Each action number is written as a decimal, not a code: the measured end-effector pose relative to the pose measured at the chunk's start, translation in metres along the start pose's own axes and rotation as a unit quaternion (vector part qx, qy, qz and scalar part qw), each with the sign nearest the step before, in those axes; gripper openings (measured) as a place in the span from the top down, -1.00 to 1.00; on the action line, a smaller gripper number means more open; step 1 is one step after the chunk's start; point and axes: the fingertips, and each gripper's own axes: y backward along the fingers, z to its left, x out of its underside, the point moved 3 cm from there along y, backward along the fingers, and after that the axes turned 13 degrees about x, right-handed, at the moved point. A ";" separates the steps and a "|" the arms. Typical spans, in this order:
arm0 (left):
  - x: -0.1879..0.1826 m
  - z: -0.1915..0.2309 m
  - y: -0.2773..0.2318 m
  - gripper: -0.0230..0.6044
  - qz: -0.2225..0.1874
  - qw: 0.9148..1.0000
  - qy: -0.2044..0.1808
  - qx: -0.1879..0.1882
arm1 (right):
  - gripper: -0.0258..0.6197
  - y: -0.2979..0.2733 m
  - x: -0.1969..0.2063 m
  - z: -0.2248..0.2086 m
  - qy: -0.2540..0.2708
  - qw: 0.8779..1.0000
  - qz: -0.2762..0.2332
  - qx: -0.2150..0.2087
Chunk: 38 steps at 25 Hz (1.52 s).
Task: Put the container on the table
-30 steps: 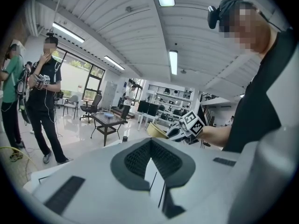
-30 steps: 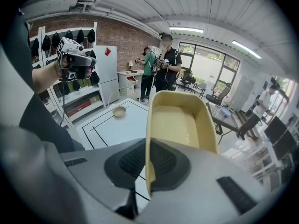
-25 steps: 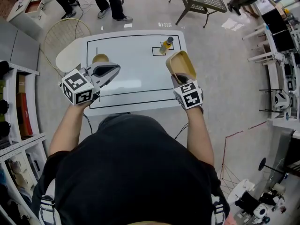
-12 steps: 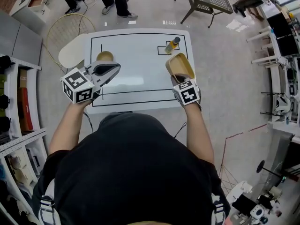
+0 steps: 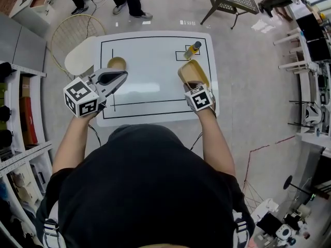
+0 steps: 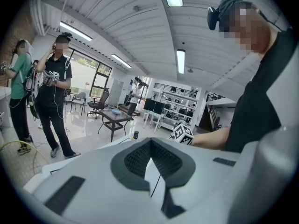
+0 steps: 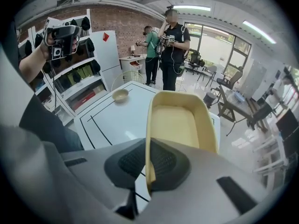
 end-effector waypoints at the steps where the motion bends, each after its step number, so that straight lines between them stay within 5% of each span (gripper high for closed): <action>1: 0.000 0.002 0.001 0.91 0.001 1.000 0.001 -0.001 | 0.90 -0.005 0.001 0.000 0.000 1.000 0.003 -0.001; 38: 0.026 0.032 0.010 0.91 0.012 0.999 0.032 -0.023 | 0.90 -0.114 -0.015 0.057 0.049 0.996 0.041 -0.055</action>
